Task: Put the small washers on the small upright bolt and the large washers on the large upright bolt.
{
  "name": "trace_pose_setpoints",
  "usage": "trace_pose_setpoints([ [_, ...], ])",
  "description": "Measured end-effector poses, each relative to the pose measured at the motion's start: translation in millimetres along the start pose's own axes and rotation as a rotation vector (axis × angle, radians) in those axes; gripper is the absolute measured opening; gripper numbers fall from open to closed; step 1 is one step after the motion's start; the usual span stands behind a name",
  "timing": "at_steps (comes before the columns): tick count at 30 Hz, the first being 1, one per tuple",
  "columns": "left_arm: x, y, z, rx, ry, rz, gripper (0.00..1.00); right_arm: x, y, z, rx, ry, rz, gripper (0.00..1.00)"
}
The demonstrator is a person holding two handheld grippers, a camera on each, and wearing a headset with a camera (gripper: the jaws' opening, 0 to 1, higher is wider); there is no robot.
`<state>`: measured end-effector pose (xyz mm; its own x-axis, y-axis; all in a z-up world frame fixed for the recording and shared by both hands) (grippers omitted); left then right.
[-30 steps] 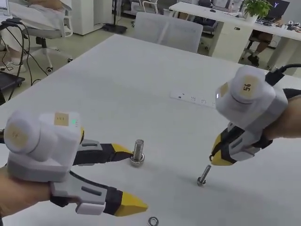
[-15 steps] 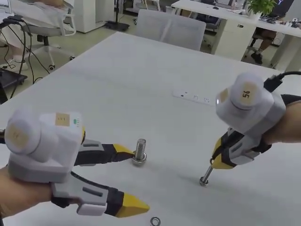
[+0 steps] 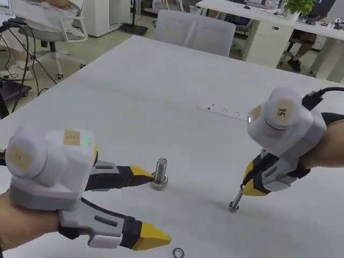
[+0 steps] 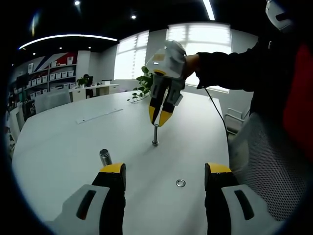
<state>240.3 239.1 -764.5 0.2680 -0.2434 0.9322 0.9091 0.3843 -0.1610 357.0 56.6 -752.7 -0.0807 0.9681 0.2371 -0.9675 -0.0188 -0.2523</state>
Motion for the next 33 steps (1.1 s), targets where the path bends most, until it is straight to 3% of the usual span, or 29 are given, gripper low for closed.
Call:
trace_pose_setpoints([
  [19, -1.2, -0.4, 0.4, 0.005, 0.0, 0.001, 0.65, -2.7, 4.4, -8.8, 0.009, -0.006, -0.017, 0.13],
  [33, -1.4, 0.4, 0.8, 0.009, 0.0, 0.007, 0.65, -7.5, 8.5, -33.9, 0.033, 0.002, -0.031, 0.13],
])
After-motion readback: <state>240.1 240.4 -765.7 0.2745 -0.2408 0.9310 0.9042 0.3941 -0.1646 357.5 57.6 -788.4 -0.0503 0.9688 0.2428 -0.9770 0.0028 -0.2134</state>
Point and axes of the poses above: the centre of the closed fingertips' face, and the gripper's own axes: z roughly backward along the fingers, y roughly to its left, x roughly out of its top, the point moved 6 cm from there along z, roughly backward along the fingers, and after that the axes turned 9 degrees about -x, right-handed, at the moved point
